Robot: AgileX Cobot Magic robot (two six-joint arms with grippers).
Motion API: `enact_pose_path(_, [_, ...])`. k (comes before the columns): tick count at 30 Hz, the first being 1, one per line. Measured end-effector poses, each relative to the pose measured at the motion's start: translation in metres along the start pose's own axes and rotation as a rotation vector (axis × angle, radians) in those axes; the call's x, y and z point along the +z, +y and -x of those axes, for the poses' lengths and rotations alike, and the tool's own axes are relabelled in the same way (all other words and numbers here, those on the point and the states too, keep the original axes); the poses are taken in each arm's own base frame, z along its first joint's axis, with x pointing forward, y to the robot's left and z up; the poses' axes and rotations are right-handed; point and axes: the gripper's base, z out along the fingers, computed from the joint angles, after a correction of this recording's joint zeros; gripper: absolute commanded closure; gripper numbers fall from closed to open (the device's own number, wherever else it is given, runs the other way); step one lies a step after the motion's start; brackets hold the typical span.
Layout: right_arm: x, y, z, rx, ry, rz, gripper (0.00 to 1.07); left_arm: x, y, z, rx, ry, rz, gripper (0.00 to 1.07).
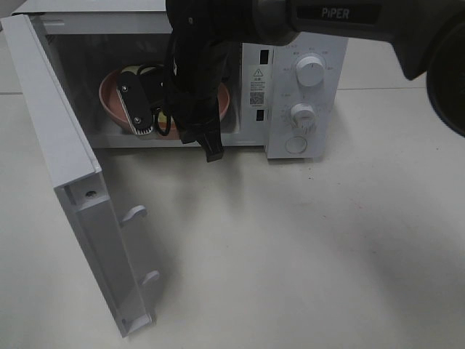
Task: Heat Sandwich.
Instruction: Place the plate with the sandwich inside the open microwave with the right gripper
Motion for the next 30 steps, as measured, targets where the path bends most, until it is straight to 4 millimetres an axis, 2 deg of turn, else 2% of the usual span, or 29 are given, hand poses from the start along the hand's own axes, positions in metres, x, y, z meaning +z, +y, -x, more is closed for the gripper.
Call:
enact_pose_path(6, [0.008,-0.008,-0.004,0.032,0.011,-0.023,1.07,0.000,0.000,0.000,0.000,0.000,0.000,0.05])
enact_pose_path(15, [0.019,-0.010,-0.004,0.034,0.002,-0.046,1.06,0.000,0.000,0.000,0.000,0.000,0.000,0.05])
enact_pose_path(22, [0.020,-0.012,-0.003,0.031,-0.008,-0.074,1.04,0.000,0.000,0.000,0.000,0.000,0.000,0.05])
enact_pose_path(27, [0.023,-0.014,-0.005,0.037,-0.012,-0.087,0.98,0.000,0.000,0.000,0.000,0.000,0.000,0.05])
enact_pose_path(28, [0.022,-0.014,-0.006,0.039,-0.012,-0.090,0.92,0.000,0.000,0.000,0.000,0.000,0.000,0.05])
enact_pose_path(30, [0.022,-0.015,-0.007,0.044,-0.011,-0.091,0.88,0.000,0.000,0.000,0.000,0.000,0.000,0.05])
